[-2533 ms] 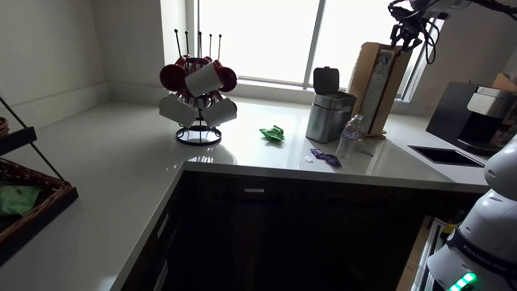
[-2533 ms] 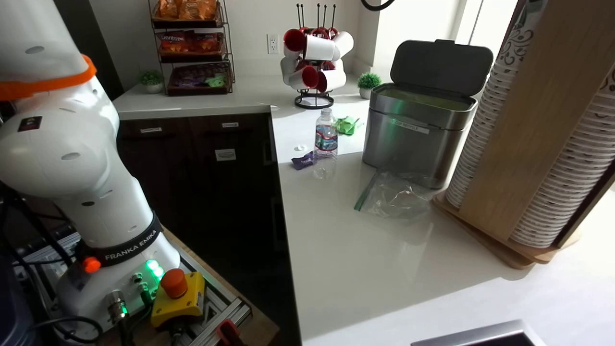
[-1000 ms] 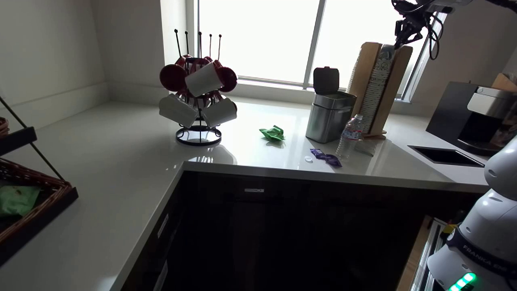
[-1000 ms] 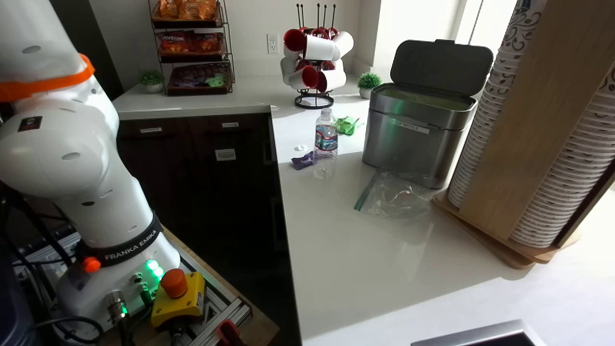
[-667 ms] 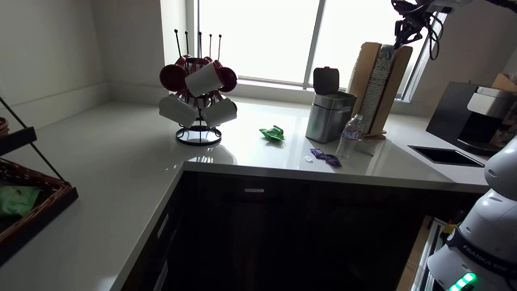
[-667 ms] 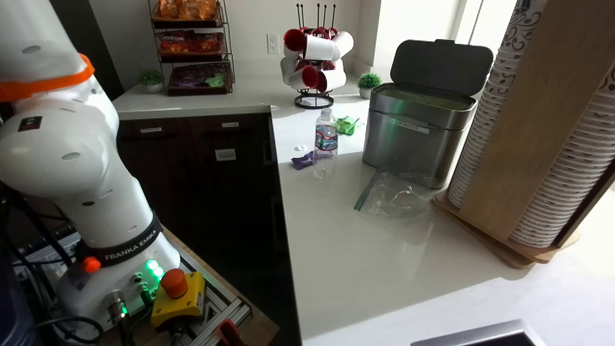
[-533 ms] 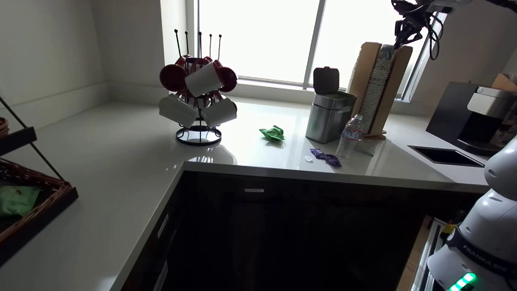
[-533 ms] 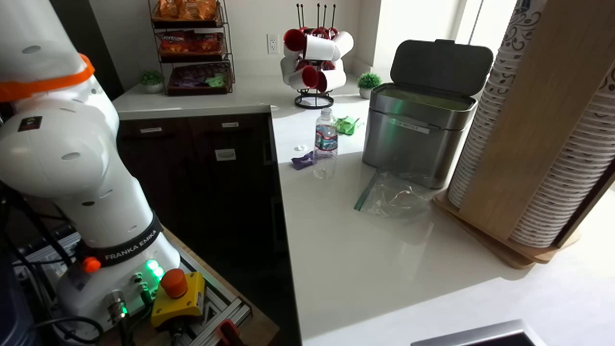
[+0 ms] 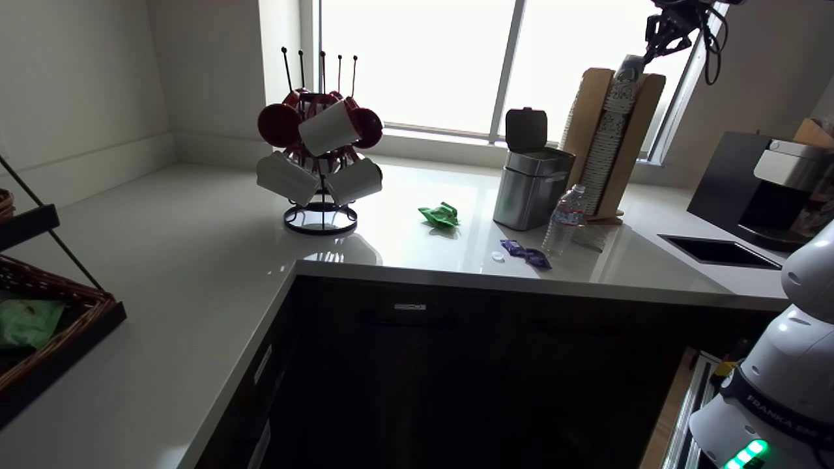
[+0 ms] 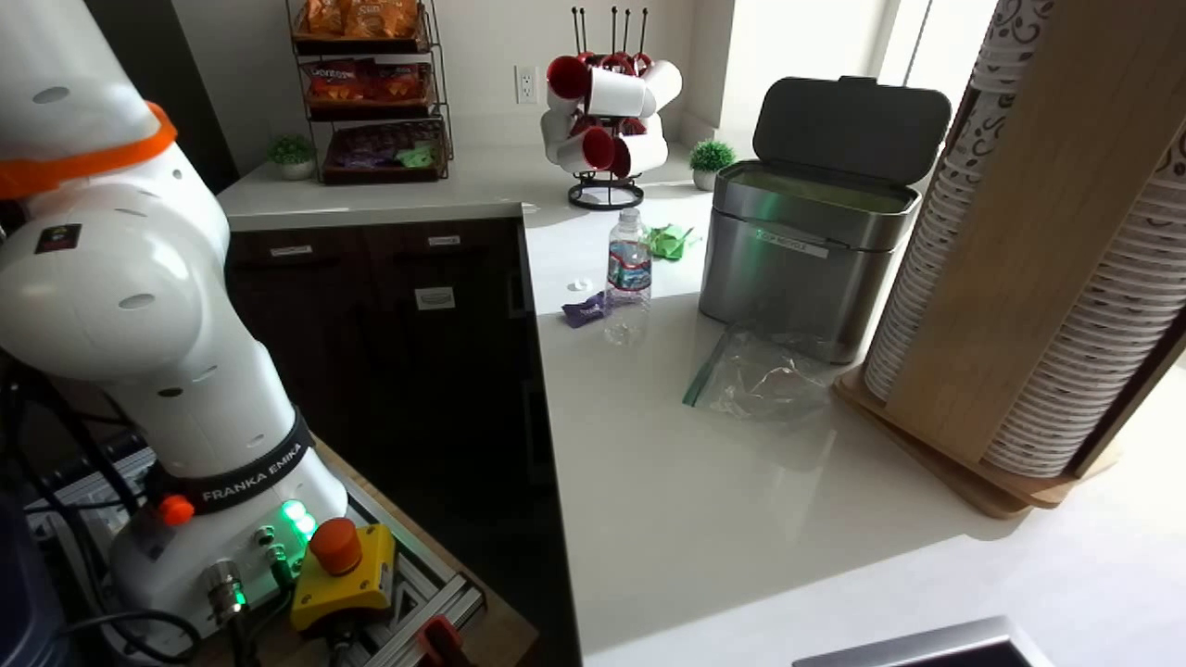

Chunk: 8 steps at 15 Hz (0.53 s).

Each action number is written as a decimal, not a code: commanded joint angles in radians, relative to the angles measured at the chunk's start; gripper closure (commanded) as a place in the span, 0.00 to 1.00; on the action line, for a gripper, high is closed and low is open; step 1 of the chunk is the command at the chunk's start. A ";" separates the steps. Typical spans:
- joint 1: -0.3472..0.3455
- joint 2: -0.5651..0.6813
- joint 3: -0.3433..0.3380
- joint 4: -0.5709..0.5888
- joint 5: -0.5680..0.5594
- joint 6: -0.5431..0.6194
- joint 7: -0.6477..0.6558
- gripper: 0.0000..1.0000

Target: Pick up one cup from the stacked cups on the cup order and put it on the table

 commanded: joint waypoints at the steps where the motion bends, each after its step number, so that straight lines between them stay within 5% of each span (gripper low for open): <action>1: 0.007 -0.030 0.001 0.011 0.014 -0.037 -0.042 0.98; 8: 0.001 -0.064 0.002 0.024 0.008 -0.058 -0.101 0.98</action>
